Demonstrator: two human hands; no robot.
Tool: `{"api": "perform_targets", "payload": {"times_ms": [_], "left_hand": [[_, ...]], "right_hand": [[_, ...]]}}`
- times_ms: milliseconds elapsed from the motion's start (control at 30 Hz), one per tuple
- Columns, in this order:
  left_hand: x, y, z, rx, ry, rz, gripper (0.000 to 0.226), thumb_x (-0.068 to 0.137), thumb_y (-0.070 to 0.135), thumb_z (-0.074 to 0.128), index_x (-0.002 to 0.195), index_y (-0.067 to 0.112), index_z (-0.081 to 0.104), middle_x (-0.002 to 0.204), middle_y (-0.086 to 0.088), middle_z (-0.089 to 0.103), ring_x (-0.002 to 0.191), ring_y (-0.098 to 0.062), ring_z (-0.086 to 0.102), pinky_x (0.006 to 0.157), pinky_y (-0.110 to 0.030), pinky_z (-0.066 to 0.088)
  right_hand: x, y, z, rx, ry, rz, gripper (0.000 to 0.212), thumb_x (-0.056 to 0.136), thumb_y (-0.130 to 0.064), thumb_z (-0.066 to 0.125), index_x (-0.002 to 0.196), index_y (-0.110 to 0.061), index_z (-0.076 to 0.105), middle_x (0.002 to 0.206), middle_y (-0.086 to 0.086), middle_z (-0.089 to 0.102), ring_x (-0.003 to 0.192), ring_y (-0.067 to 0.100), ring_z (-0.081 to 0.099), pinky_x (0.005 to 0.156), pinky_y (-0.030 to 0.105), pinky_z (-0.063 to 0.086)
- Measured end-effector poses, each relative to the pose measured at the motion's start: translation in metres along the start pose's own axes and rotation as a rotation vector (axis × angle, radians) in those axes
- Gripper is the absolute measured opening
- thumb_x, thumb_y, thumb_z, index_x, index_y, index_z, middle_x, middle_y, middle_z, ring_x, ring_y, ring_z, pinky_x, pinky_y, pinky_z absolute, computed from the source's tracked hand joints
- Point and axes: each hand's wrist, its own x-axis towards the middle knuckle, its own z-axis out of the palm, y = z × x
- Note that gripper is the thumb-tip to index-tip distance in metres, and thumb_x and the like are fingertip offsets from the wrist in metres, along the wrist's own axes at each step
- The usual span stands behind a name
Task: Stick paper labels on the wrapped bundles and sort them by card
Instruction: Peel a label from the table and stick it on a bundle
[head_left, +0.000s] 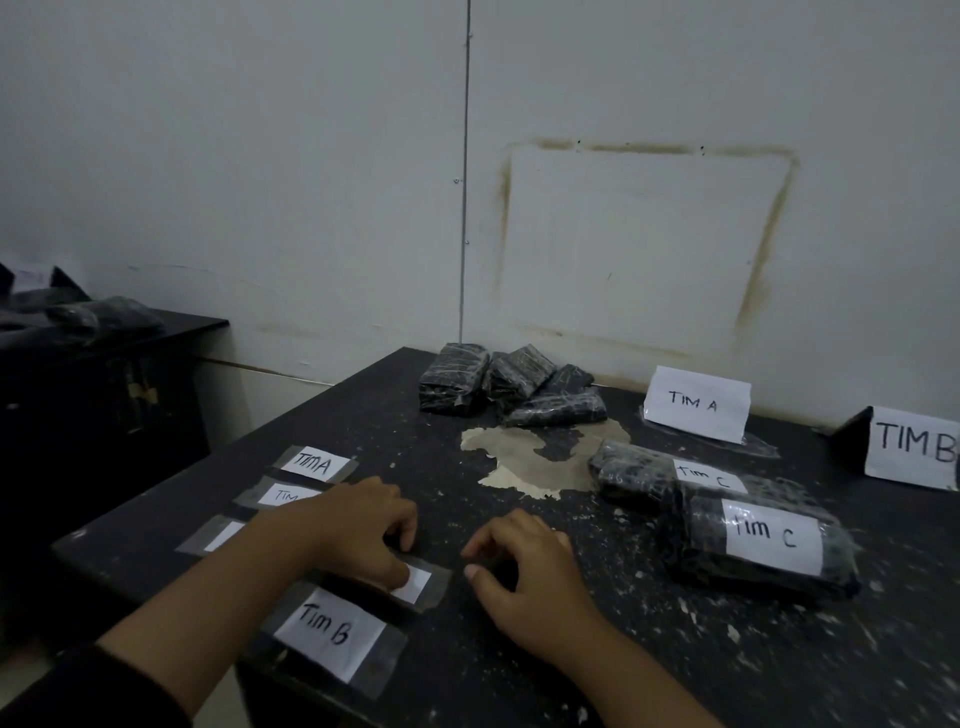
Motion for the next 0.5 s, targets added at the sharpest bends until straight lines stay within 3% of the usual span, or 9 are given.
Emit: {"api": "perform_targets", "payload": {"times_ms": [200,500], "left_hand": [[0.0019,0.0008,0.0003,-0.008,0.003,-0.012,0.016,0.080,0.037,0.060,0.092,0.035,0.049,0.107,0.007,0.047,0.104,-0.012,0.042,0.089,-0.030,0.039],[0.0043,0.0045,-0.0014,-0.016,-0.014,-0.011,0.011,0.084,0.032,0.058,0.090,0.031,0.049,0.102,0.008,0.045,0.101,-0.010,0.040,0.080,-0.025,0.034]], "right_hand": [[0.0011,0.0023,0.0006,-0.006,0.003,0.000,0.016,0.077,-0.042,0.054,0.090,-0.033,0.058,0.090,-0.019,0.049,0.091,-0.005,0.043,0.083,0.010,0.020],[0.0018,0.0017,0.0001,-0.006,-0.019,0.015,0.014,0.077,-0.041,0.055,0.089,-0.035,0.057,0.090,-0.019,0.048,0.092,-0.001,0.045,0.081,0.023,0.025]]}}
